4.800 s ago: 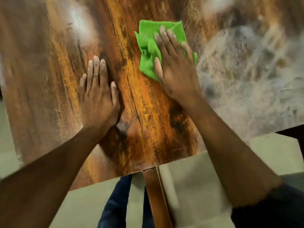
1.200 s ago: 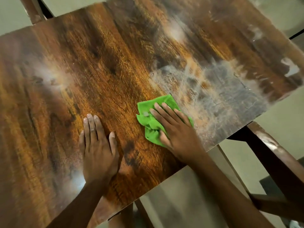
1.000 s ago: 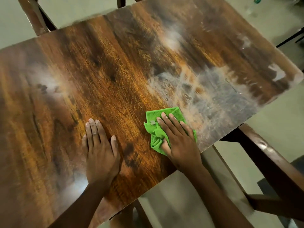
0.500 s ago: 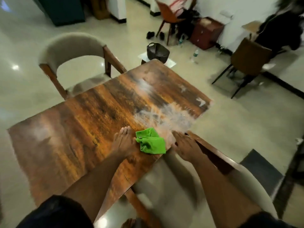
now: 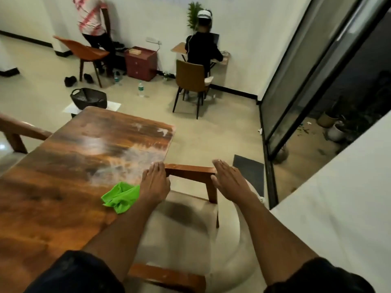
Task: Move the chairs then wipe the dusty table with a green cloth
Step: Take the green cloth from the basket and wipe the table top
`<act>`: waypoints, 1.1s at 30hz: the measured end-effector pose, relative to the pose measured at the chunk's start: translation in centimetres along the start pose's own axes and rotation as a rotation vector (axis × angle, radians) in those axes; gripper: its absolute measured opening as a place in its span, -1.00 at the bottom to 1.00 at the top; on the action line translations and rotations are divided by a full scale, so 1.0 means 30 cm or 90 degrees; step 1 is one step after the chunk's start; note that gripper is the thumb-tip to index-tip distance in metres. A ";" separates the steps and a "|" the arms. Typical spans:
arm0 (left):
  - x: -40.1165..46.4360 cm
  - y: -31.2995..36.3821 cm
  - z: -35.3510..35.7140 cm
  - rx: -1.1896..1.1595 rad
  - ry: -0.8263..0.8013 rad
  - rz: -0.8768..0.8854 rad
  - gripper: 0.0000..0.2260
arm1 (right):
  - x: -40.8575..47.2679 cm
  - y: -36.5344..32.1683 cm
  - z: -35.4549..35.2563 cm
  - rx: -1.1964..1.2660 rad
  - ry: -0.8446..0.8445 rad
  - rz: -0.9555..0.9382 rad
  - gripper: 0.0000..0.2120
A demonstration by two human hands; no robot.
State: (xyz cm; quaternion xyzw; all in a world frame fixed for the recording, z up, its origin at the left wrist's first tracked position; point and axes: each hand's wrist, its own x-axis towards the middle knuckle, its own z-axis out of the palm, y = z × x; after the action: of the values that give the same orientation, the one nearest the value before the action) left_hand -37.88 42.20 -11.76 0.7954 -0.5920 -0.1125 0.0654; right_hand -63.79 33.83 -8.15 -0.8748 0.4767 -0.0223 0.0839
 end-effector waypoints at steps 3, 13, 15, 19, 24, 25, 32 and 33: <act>-0.015 0.129 0.021 0.020 0.004 0.059 -0.41 | -0.103 0.101 0.002 -0.024 0.014 0.040 -0.43; -0.078 0.415 0.126 0.034 -0.001 0.125 -0.40 | -0.400 0.359 0.040 0.022 0.068 0.134 -0.22; -0.106 0.486 0.161 0.032 -0.018 0.119 -0.40 | -0.465 0.430 0.075 0.036 0.067 0.140 -0.19; -0.173 0.639 0.235 0.060 -0.035 0.129 -0.39 | -0.596 0.600 0.117 0.047 0.075 0.158 -0.38; -0.243 0.826 0.346 0.045 -0.064 0.148 -0.39 | -0.716 0.810 0.160 0.064 0.087 0.169 -0.42; -0.257 0.863 0.368 0.038 -0.071 0.149 -0.39 | -0.741 0.847 0.173 0.070 0.080 0.171 -0.42; -0.324 1.000 0.481 0.050 -0.144 0.156 -0.41 | -0.889 0.955 0.273 0.114 0.006 0.200 -0.24; -0.316 1.002 0.491 0.050 -0.150 0.148 -0.41 | -0.886 0.965 0.283 0.120 0.003 0.200 -0.24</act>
State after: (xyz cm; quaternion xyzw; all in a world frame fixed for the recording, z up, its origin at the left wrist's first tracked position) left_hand -72.13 42.96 -17.89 0.7050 -0.6873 -0.1736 -0.0231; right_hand -101.29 41.78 -20.27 -0.7779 0.6033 -0.0556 0.1665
